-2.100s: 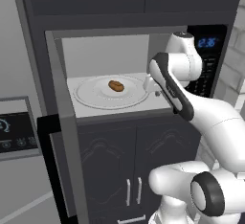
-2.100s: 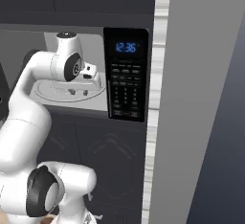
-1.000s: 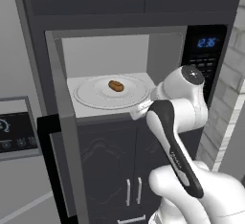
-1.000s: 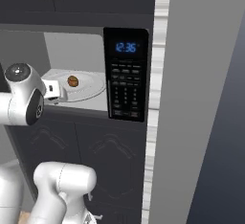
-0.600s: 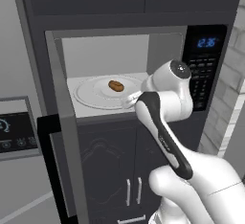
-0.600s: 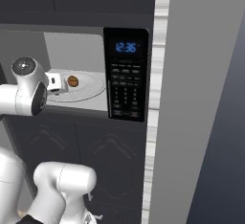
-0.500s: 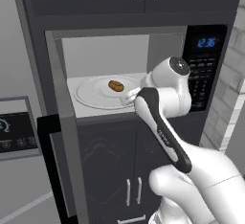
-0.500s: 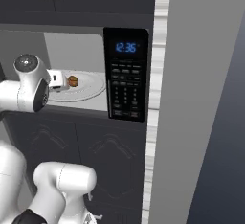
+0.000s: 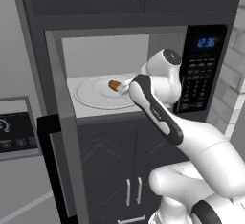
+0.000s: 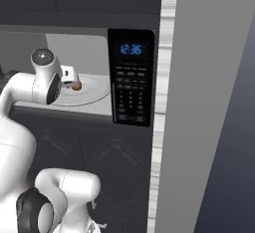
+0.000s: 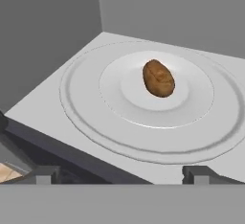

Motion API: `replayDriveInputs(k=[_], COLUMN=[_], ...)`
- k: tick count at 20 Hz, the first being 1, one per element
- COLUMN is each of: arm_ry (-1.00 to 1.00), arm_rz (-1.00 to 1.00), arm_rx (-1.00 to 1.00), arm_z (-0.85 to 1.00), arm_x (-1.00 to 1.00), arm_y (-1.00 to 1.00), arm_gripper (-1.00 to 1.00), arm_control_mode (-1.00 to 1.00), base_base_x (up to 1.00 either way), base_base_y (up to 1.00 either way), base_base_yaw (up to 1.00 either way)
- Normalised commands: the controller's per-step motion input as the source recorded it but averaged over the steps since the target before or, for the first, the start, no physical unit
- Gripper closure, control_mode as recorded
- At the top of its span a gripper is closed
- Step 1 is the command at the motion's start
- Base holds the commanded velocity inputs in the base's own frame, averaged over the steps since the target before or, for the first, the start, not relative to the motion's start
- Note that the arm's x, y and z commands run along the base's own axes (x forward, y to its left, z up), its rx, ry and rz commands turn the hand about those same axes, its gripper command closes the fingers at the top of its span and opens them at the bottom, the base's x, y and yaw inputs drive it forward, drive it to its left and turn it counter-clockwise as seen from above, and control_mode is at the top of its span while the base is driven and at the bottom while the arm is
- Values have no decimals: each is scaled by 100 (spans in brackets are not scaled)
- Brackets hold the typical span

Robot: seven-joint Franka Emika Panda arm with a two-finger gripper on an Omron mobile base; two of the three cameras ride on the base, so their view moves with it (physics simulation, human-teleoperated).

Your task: Pick the potato from the microwave and place it on plate located on the counter.

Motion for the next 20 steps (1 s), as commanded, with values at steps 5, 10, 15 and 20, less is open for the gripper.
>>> replayDriveInputs(k=[5,10,15,20], arm_ry=[0,8,5,0], arm_rz=[0,0,0,0], arm_rx=[1,0,0,0], arm_z=[-20,0,0,-25], arm_x=[58,52,50,27], arm_y=[0,0,0,0], arm_gripper=[-100,-100,-100,-100], arm_control_mode=[-100,-100,-100,-100], base_base_x=[0,0,0,0], base_base_y=[0,0,0,0], base_base_yaw=[0,0,0,0])
